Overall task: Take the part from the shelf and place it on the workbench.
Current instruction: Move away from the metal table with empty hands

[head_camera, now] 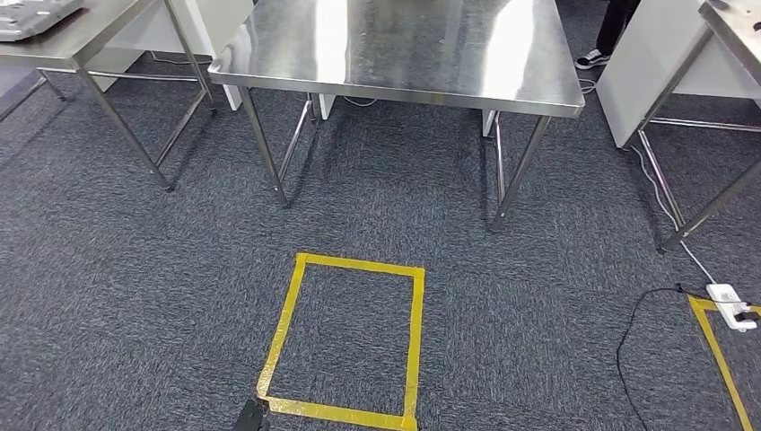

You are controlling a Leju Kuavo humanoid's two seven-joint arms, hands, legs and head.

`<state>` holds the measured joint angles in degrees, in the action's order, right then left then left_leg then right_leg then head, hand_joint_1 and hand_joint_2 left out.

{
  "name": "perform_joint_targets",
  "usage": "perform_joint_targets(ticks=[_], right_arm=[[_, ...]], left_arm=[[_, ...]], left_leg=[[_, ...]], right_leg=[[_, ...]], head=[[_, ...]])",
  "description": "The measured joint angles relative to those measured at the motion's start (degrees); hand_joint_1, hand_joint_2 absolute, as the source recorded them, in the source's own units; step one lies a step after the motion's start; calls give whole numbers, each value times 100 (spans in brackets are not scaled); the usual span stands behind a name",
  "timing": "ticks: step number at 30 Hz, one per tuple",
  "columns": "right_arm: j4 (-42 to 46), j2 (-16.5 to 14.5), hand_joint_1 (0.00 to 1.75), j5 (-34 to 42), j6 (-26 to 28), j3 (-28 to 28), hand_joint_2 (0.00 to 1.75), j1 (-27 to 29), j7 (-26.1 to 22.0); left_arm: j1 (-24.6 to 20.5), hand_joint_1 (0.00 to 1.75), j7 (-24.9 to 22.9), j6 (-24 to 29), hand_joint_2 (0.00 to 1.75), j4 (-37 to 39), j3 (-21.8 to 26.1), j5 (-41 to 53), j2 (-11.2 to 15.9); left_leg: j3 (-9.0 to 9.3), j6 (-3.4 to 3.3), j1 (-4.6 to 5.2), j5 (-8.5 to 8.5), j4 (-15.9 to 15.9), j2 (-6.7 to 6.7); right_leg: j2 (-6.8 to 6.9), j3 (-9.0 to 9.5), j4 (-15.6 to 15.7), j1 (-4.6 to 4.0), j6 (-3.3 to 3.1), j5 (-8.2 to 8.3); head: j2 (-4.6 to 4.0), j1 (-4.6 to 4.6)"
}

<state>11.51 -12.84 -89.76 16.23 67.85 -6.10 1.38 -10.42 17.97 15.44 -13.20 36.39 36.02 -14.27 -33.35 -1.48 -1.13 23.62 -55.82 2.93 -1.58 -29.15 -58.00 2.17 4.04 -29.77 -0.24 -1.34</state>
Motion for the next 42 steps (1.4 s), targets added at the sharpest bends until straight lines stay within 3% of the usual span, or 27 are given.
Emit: perform_joint_targets(ticks=[1,3,5,7,9,10,11,12,14,16,19,20,22,24,25,26,27,29,30,32,34,35,37,38,40,41,42], right_arm=[[-2,-4,0,-1,-2,-3,0,-2,2],[-4,-10,0,-2,-3,-16,0,-4,5],[-4,-15,0,-4,-2,-32,0,-9,8],[-4,-20,0,-6,-2,-42,0,-4,8],[-4,-21,0,-7,-2,-44,0,14,8],[-4,-21,0,-7,-2,-44,0,20,8],[-4,-21,0,-7,-2,-45,0,22,8],[-4,-23,0,-7,-2,-46,0,19,8],[-4,-28,0,-8,-2,-51,0,11,8],[-4,-30,0,-9,-2,-59,0,8,9],[-4,-31,0,-11,-2,-79,0,1,13],[-4,-33,0,-12,-2,-85,0,-5,14],[-4,-37,0,-13,-6,-92,0,-10,15],[-5,-38,0,-13,-23,-101,0,2,15],[-6,-37,0,-13,-32,-110,0,12,15],[-6,-33,0,-13,-38,-119,0,20,15],[-6,-28,0,-13,-39,-126,0,24,15],[-6,-21,0,-13,-39,-139,0,23,15],[-6,-20,0,-13,-41,-144,0,20,15],[-6,-20,0,-10,-47,-152,0,18,15],[-7,-25,0,-2,-52,-164,0,14,15],[-7,-30,0,2,-53,-171,0,11,14],[-7,-40,0,5,-55,-177,0,15,10],[-6,-43,0,5,-56,-178,0,22,7],[-6,-44,0,9,-58,-178,0,34,-1],[-6,-44,0,14,-58,-178,0,34,-2],[-6,-44,0,18,-58,-178,0,30,-3]], left_arm=[[-1,0,4,2,0,-1,-7,0,-2],[9,0,14,8,0,0,-21,0,-8],[23,0,22,14,0,1,-32,0,-10],[23,0,29,17,0,1,-40,0,-14],[24,0,34,19,0,1,-46,0,-19],[30,0,34,19,0,1,-47,0,-20],[37,0,34,19,0,1,-48,0,-20],[42,0,34,19,0,1,-48,0,-20],[32,0,36,19,0,-1,-48,0,-20],[9,0,46,22,0,-1,-50,0,-31],[3,0,56,32,0,-1,-52,0,-46],[6,0,56,36,0,-1,-52,0,-50],[-8,0,54,52,0,-2,-54,0,-58],[-26,0,38,66,0,-3,-54,-1,-64],[-28,0,25,67,0,-3,-54,-3,-65],[-24,0,13,65,0,-3,-54,-4,-63],[-20,0,4,65,0,-3,-54,-6,-62],[-20,0,-2,64,0,-3,-55,-8,-60],[-23,0,-3,65,0,-3,-55,-9,-60],[-26,0,-5,67,0,-3,-56,-9,-61],[-21,0,-7,72,0,-3,-56,-9,-58],[-17,0,-7,76,0,-3,-56,-9,-55],[-20,0,-10,83,0,-3,-57,-10,-48],[-24,0,-20,84,0,-3,-57,-13,-46],[-22,0,-46,83,0,-3,-56,-18,-38],[-13,0,-57,81,0,-3,-56,-22,-33],[-4,0,-62,80,0,-3,-56,-24,-25]], left_leg=[[-25,44,7,5,-34,34],[-59,116,2,-8,-53,90],[-120,158,-24,54,-146,17],[-352,184,-35,382,-654,-153],[-714,209,-36,780,-1465,-240],[-826,212,-37,861,-1726,-255],[-839,208,-38,837,-1786,-268],[-724,196,-38,707,-1594,-291],[-282,164,-24,380,-802,-458],[-3,126,13,237,-269,-592],[-1,36,70,219,-179,-484],[0,-9,77,199,-157,-434],[0,-108,65,150,-115,-330],[-28,-160,72,131,-115,-211],[-39,-169,77,126,-116,-140],[-44,-171,82,121,-119,-68],[-43,-168,86,116,-122,4],[-46,-149,90,107,-136,144],[-56,-130,102,108,-159,204],[-89,-77,115,107,-186,291],[-121,-9,107,90,-188,359],[-146,26,104,112,-222,300],[-293,93,97,316,-530,38],[-445,128,86,508,-860,-116],[-803,192,45,843,-1600,-231],[-908,220,20,886,-1807,-252],[-889,242,-6,810,-1771,-277]], right_leg=[[-41,70,163,-6,-41,47],[3,63,169,-32,-171,66],[76,71,160,-17,-263,101],[165,59,163,-17,-336,132],[273,34,160,-48,-364,138],[328,27,159,-60,-366,136],[383,24,159,-68,-367,134],[432,28,158,-71,-369,131],[515,46,157,-85,-362,117],[584,48,152,-132,-326,92],[679,43,156,-171,-232,70],[644,30,112,-165,-205,32],[439,-163,-313,-152,-213,-218],[244,-554,-1125,-143,-261,-572],[207,-718,-1447,-146,-255,-672],[189,-781,-1562,-149,-225,-670],[173,-722,-1429,-151,-181,-566],[19,-351,-629,-140,-109,-206],[-86,-192,-253,-140,-114,-56],[-206,-67,82,-149,-180,68],[-108,-49,96,-142,-268,99],[-54,-32,110,-122,-307,118],[73,-7,140,-66,-392,148],[143,-3,143,-78,-419,147],[286,-2,142,-89,-451,135],[359,-2,141,-89,-455,129],[422,1,140,-85,-451,122]], head=[[0,-3],[0,15],[0,52],[0,115],[0,168],[0,176],[0,181],[0,187],[0,208],[0,210],[0,170],[-1,167],[-1,148],[0,110],[0,91],[0,79],[0,67],[0,49],[0,39],[0,34],[0,48],[0,64],[0,127],[0,159],[0,192],[0,196],[0,202]])
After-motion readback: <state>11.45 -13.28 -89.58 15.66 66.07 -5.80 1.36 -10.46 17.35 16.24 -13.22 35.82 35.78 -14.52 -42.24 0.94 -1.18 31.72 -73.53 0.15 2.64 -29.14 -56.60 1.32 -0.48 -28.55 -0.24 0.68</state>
